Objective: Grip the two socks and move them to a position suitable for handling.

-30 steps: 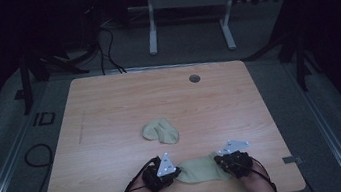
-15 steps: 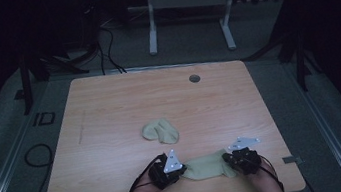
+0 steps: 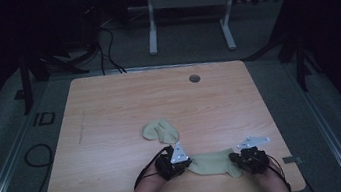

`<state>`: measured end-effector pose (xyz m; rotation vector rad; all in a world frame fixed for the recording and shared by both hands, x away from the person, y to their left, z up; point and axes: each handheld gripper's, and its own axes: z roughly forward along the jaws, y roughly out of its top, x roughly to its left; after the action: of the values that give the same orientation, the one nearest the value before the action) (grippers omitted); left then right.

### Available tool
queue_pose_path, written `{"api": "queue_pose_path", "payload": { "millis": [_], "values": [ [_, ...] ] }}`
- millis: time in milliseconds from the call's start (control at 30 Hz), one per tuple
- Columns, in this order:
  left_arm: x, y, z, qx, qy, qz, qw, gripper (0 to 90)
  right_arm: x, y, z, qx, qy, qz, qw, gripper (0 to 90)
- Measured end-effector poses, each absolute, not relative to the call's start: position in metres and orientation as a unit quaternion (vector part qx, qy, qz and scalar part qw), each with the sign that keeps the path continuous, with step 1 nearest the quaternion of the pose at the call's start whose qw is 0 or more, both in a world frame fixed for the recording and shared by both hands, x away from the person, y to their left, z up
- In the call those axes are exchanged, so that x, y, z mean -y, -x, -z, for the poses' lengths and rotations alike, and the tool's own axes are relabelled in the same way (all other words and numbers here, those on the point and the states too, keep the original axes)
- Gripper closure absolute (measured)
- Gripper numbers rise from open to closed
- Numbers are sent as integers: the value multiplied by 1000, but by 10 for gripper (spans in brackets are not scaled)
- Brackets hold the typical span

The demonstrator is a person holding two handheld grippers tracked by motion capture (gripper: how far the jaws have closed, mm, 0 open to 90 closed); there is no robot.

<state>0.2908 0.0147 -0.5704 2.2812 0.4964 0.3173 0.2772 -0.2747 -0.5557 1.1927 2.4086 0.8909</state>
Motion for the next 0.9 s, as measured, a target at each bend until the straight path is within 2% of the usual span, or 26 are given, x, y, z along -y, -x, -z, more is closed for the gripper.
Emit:
{"api": "queue_pose_path", "payload": {
  "millis": [300,400,467,633,800,900],
  "values": [
    [-15,-291,570,-202,-892,-121,386,835,270,-278,556,-845,-408,-301,172,849],
    [-15,-289,568,-202,-890,-124,389,757,272,-279,556,-844,-409,-306,164,826],
    [-18,-287,565,-204,-886,-118,400,747,271,-278,556,-846,-404,-307,162,793],
    [-28,-282,556,-227,-871,-107,422,589,266,-279,553,-852,-390,-309,160,695],
    [-50,-270,550,-240,-862,-107,433,564,259,-284,544,-857,-366,-324,162,657],
    [-67,-264,553,-258,-858,-109,432,558,247,-294,534,-861,-355,-325,165,596]
  ]
}}
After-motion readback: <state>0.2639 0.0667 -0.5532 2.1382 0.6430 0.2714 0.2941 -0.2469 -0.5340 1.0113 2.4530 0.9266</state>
